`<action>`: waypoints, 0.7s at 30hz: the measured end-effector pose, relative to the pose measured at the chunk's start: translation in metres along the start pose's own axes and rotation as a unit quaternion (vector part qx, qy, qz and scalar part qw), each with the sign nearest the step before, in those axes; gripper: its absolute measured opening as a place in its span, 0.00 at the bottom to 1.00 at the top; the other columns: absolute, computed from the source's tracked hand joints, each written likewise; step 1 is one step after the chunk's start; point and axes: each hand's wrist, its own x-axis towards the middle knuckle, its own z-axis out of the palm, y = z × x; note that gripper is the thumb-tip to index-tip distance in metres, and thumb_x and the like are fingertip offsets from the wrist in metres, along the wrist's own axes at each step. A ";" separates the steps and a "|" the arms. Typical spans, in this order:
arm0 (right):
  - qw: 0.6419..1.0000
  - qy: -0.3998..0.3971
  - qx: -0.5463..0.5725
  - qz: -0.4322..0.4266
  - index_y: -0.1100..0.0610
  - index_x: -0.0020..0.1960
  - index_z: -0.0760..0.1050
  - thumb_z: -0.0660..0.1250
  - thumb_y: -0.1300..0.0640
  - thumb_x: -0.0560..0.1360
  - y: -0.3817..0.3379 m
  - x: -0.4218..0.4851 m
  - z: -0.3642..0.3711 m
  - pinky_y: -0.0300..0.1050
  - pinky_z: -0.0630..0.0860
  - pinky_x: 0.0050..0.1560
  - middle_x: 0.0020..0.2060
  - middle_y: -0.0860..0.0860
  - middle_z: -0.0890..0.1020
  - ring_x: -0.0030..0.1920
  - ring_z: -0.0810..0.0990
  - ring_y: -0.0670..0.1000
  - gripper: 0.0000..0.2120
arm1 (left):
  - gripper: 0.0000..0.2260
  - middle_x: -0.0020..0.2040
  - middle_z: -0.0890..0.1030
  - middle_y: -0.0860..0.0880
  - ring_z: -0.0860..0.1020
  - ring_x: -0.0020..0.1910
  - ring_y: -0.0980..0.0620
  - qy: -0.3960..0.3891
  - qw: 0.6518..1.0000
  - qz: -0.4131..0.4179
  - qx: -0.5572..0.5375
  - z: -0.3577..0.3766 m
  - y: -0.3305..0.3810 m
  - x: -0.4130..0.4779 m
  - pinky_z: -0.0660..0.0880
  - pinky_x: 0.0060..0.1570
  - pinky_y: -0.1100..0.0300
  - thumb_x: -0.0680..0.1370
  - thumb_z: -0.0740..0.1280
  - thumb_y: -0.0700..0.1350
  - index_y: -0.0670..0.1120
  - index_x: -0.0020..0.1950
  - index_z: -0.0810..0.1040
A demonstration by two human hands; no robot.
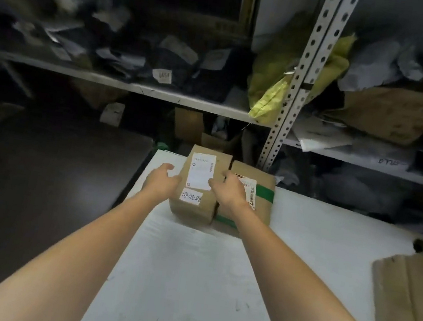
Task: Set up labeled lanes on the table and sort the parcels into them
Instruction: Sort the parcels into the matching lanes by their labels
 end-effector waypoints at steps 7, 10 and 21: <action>0.990 0.101 0.016 0.101 0.59 0.64 0.72 0.67 0.53 0.78 -0.004 0.038 0.042 0.53 0.77 0.58 0.59 0.56 0.81 0.57 0.79 0.59 0.17 | 0.24 0.71 0.73 0.44 0.77 0.63 0.42 -0.089 0.994 -0.016 -0.055 0.028 -0.016 0.068 0.76 0.51 0.54 0.83 0.60 0.51 0.50 0.79 0.61; 0.985 0.120 0.000 0.120 0.59 0.60 0.74 0.68 0.53 0.76 -0.004 0.047 0.049 0.53 0.78 0.57 0.56 0.56 0.81 0.55 0.79 0.59 0.15 | 0.21 0.67 0.78 0.45 0.81 0.55 0.44 -0.116 0.989 -0.004 -0.095 0.034 -0.024 0.082 0.80 0.49 0.52 0.83 0.61 0.49 0.50 0.76 0.65; 0.969 0.095 0.142 0.180 0.57 0.68 0.70 0.70 0.61 0.78 -0.001 0.001 0.086 0.46 0.77 0.60 0.61 0.53 0.79 0.56 0.78 0.53 0.20 | 0.24 0.58 0.80 0.47 0.81 0.51 0.46 -0.207 0.967 -0.050 -0.143 -0.014 -0.077 0.057 0.80 0.42 0.48 0.82 0.65 0.46 0.55 0.77 0.61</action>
